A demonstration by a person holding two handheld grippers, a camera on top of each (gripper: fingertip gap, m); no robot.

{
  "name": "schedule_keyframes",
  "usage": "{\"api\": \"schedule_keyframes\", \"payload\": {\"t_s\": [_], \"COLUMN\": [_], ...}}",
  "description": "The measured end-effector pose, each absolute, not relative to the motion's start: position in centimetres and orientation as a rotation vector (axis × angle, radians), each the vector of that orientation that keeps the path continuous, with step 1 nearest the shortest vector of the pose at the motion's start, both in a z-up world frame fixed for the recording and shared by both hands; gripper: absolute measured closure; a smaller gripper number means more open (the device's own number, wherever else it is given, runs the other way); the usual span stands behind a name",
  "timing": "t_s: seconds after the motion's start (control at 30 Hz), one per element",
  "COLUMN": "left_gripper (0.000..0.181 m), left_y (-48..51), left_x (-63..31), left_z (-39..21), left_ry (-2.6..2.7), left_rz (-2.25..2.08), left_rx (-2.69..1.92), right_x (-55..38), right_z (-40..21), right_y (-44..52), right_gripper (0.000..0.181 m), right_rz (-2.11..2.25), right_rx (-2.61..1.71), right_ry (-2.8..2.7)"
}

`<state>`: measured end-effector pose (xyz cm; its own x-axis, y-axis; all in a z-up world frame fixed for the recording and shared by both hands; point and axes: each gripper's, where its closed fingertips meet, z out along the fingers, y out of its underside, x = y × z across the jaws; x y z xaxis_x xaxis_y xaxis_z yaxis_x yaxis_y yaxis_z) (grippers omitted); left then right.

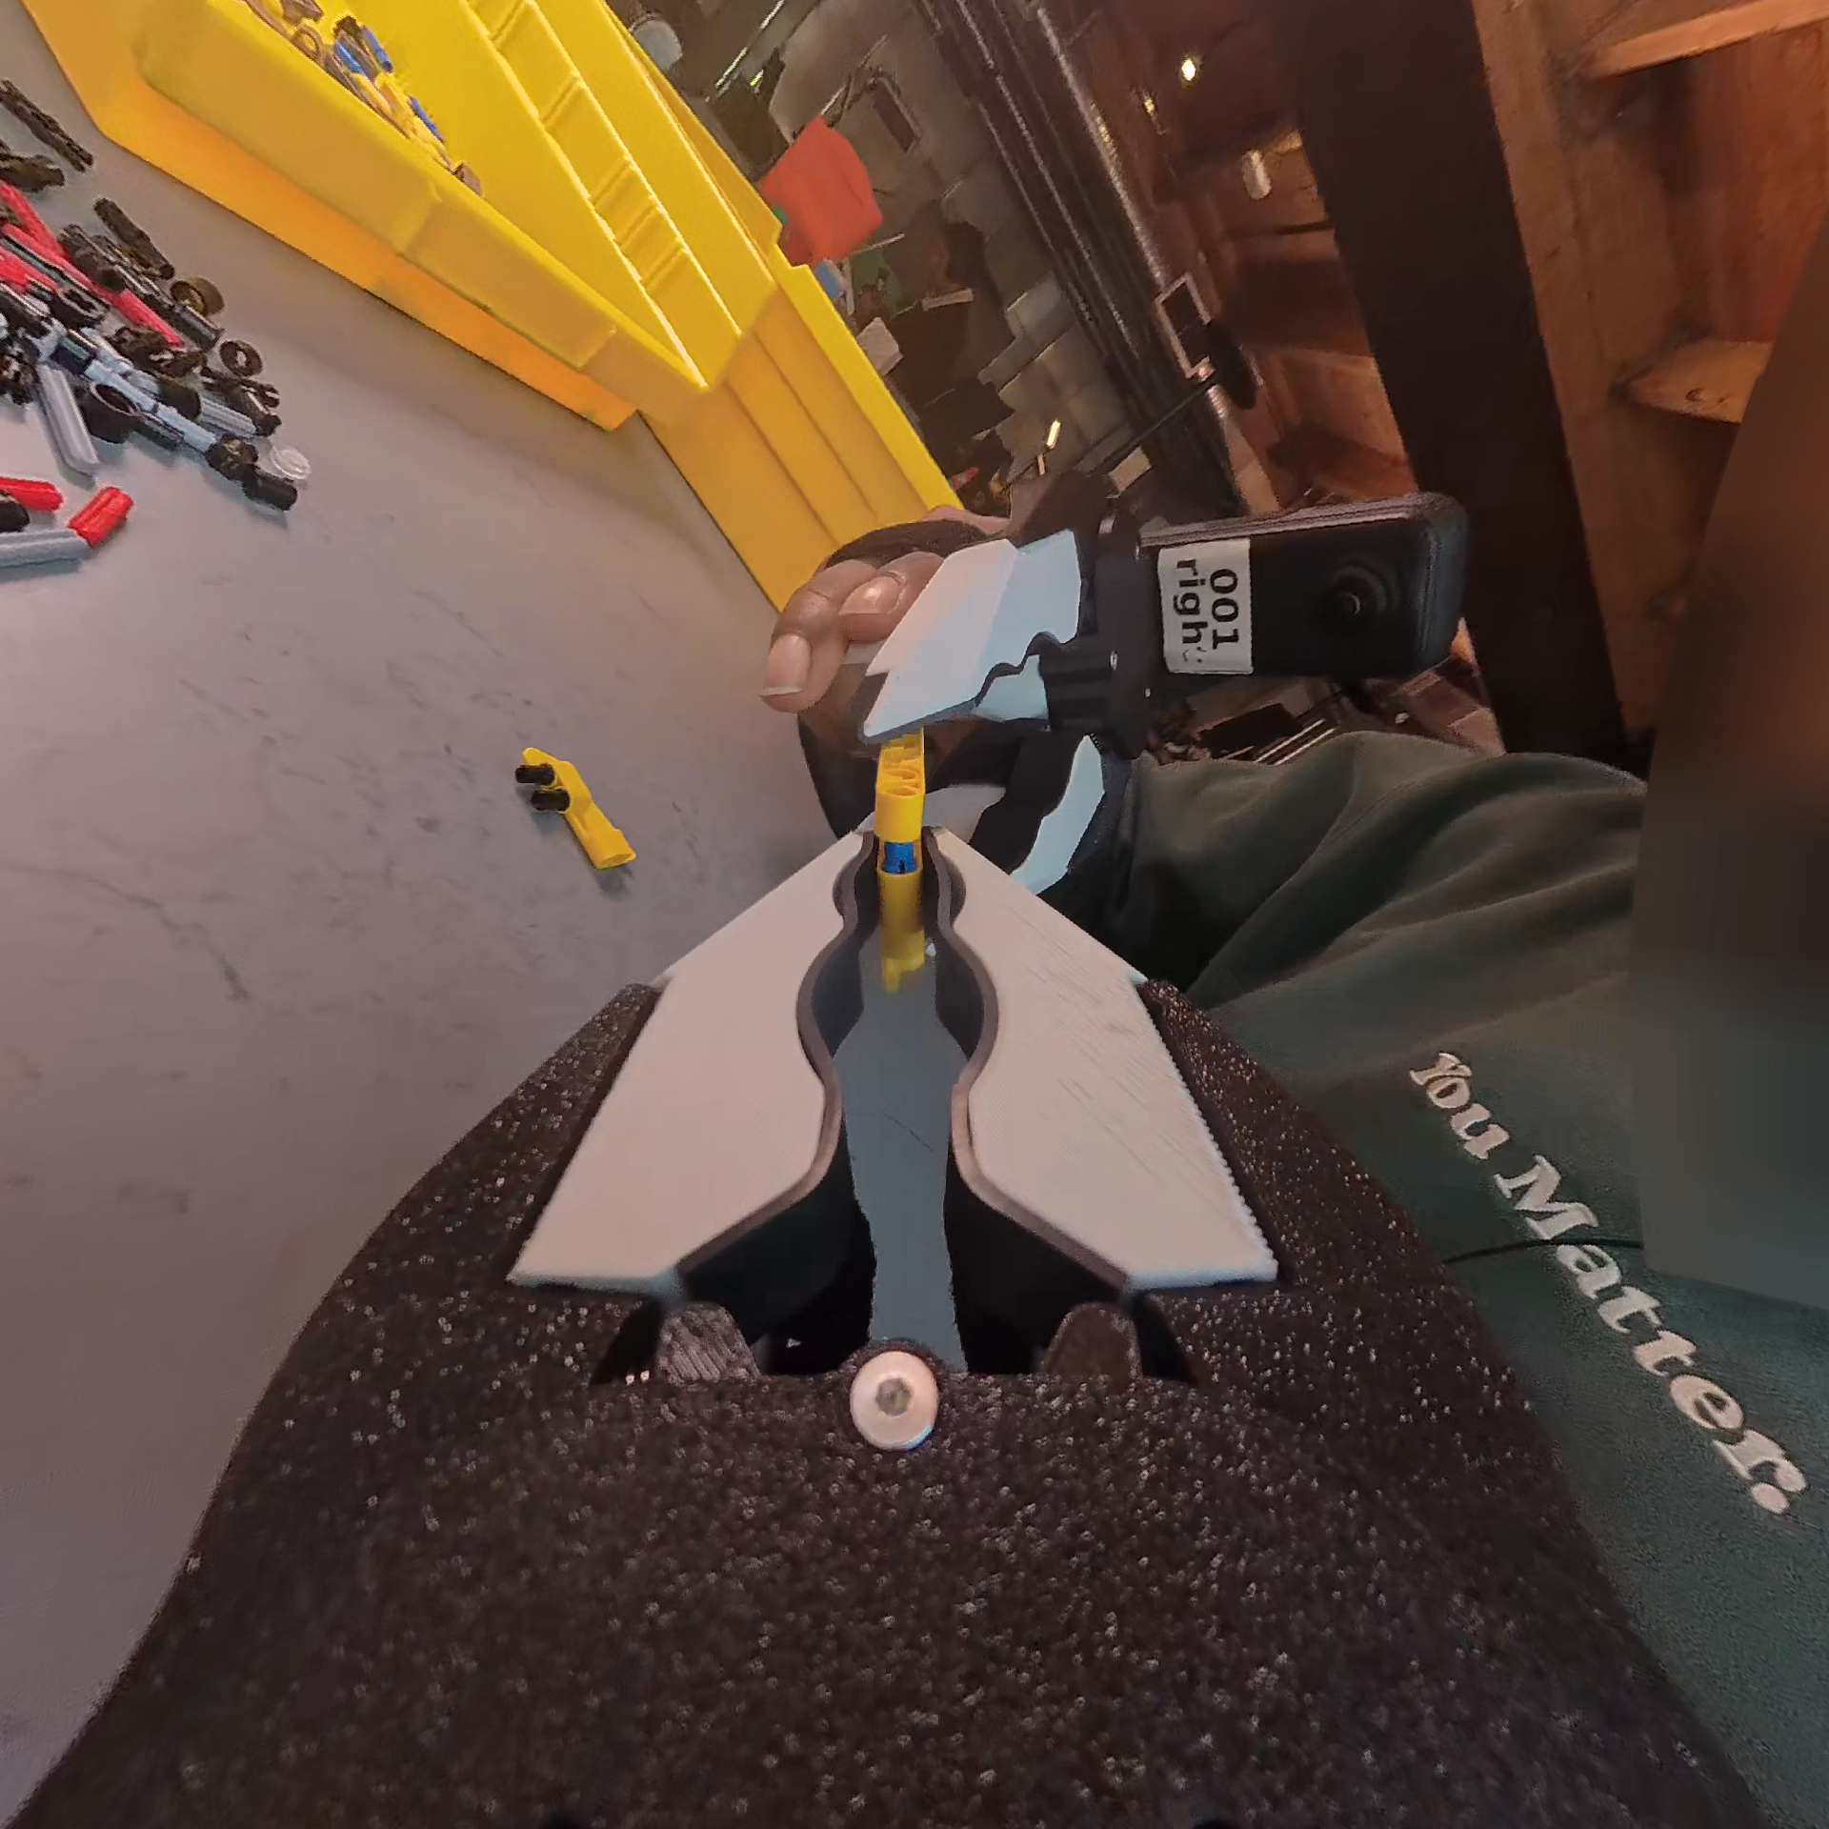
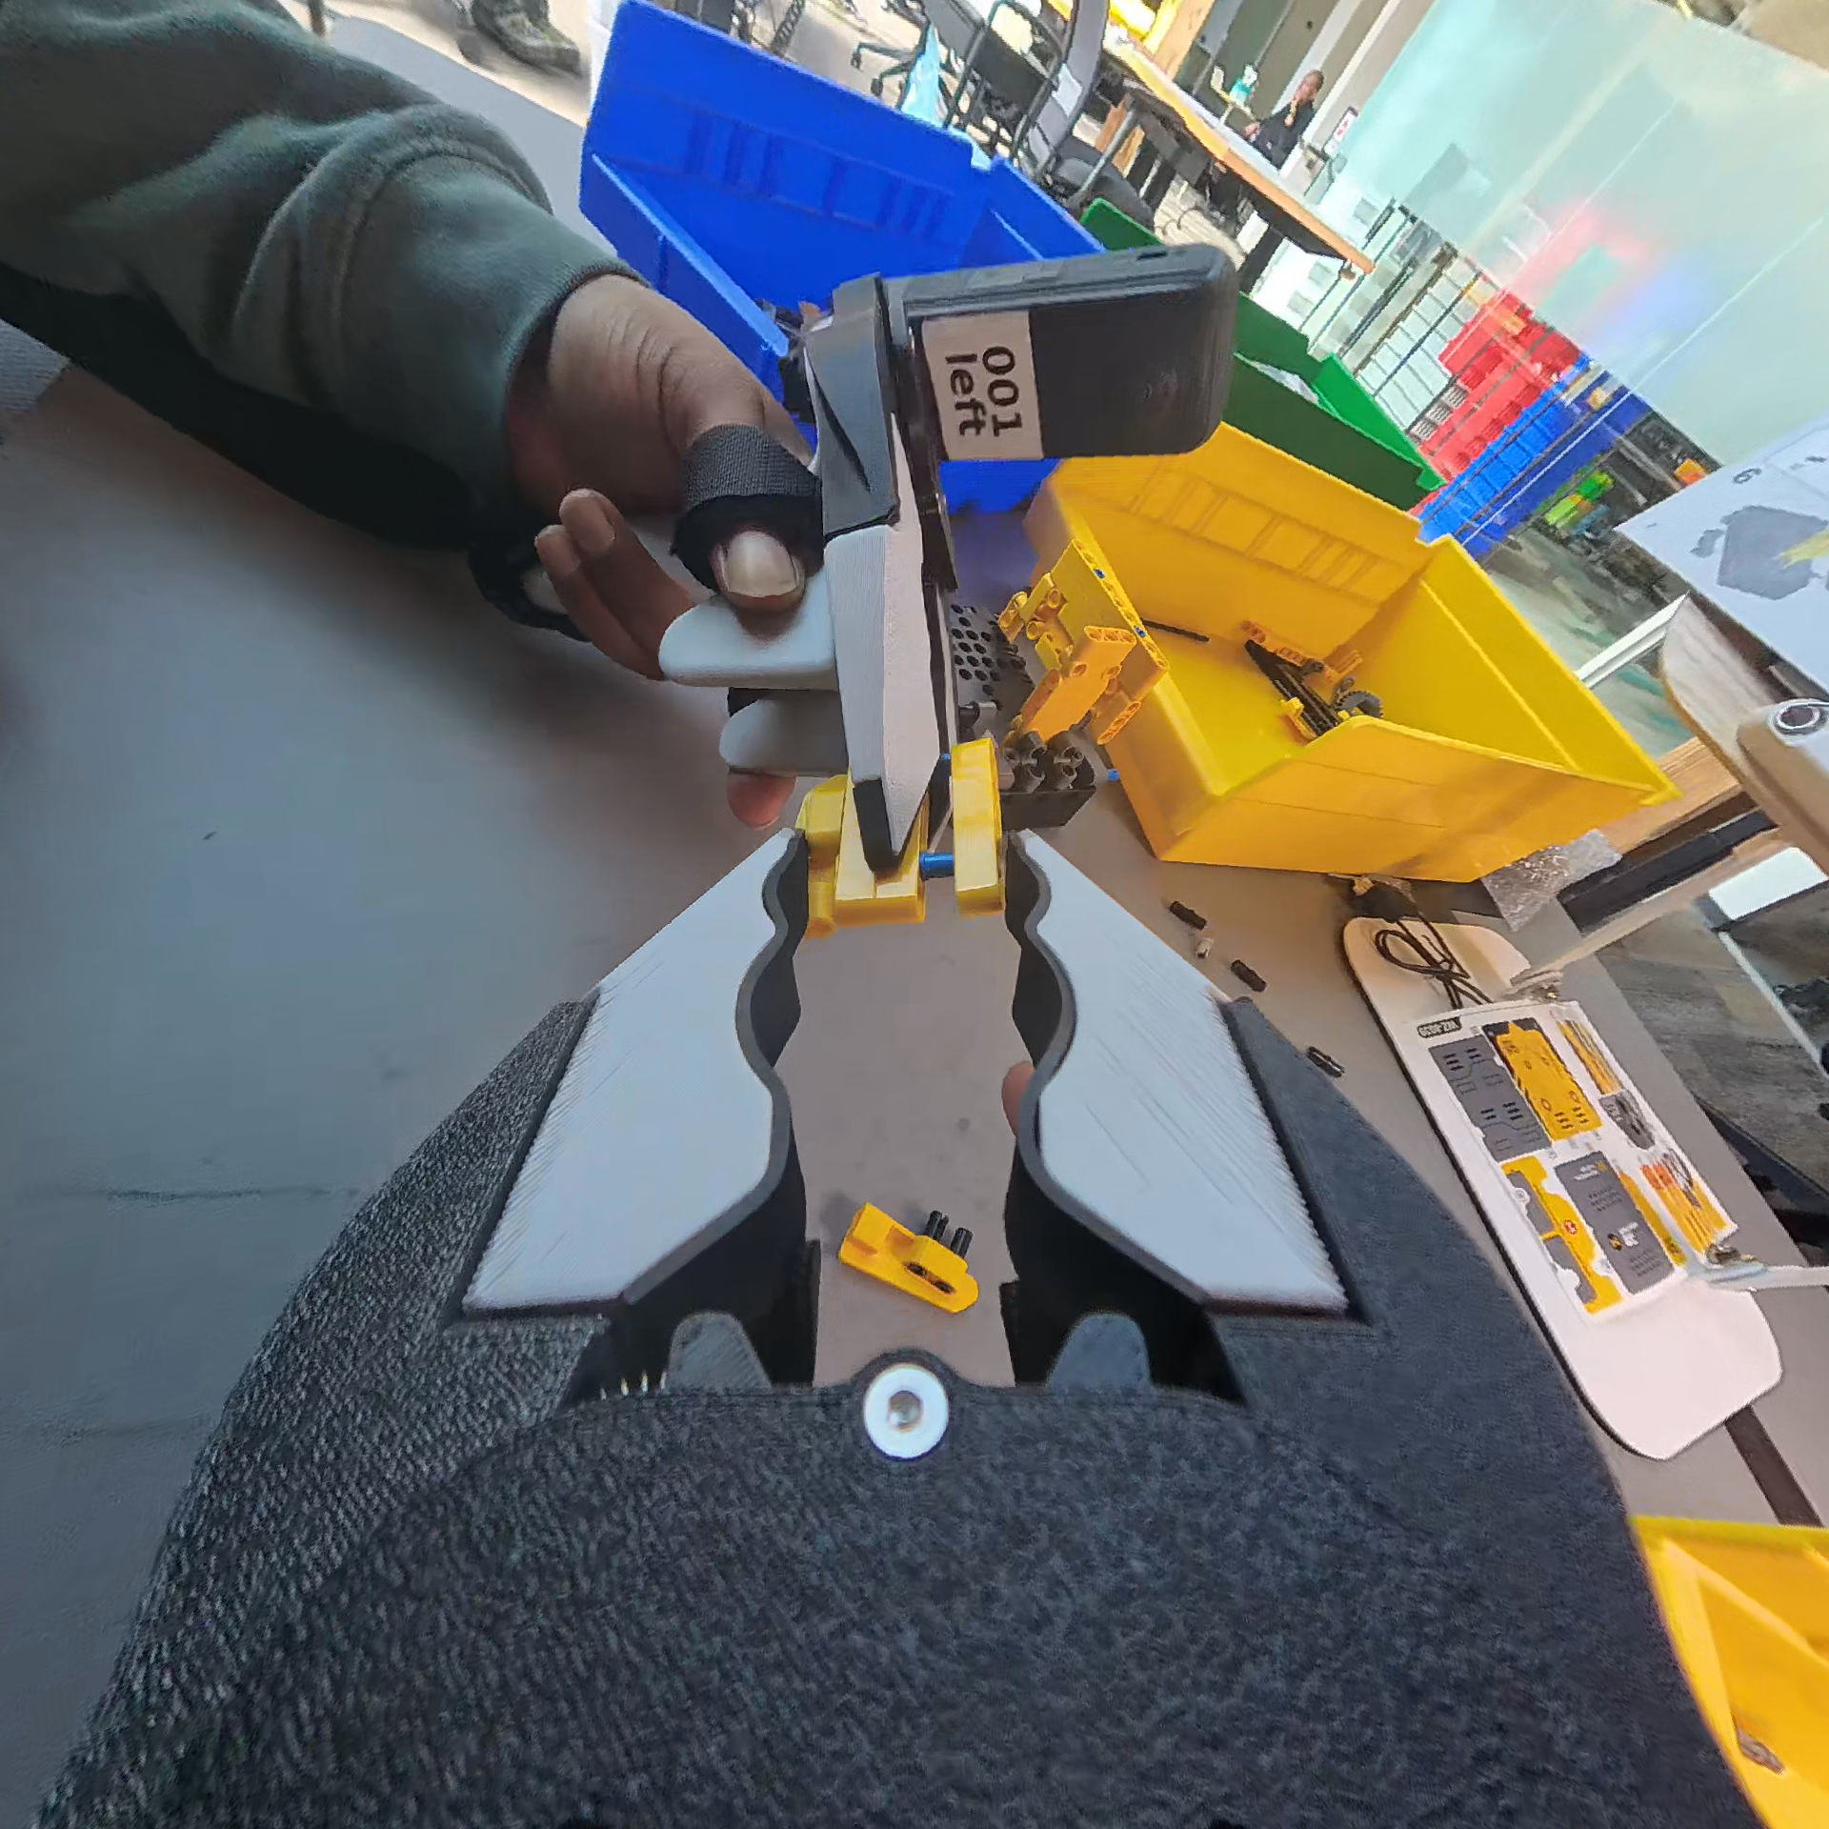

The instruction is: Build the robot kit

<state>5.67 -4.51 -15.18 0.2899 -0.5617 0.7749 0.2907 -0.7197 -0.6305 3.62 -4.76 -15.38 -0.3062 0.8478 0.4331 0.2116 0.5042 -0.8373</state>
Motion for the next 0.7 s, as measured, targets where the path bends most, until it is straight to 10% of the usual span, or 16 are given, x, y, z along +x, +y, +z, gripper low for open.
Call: {"api": "schedule_keyframes", "payload": {"t_s": [0.7], "left_gripper": [0.174], "left_y": [-3.7], "left_x": [5.2], "left_z": [-18.4], "left_ry": [0.212], "left_rz": [-1.41], "left_rx": [-2.023], "right_x": [3.1], "right_z": [-18.8], "right_y": [-3.6], "right_gripper": [0.148], "right_rz": [0.39], "right_rx": [-0.821], "right_ry": [-1.932]}}
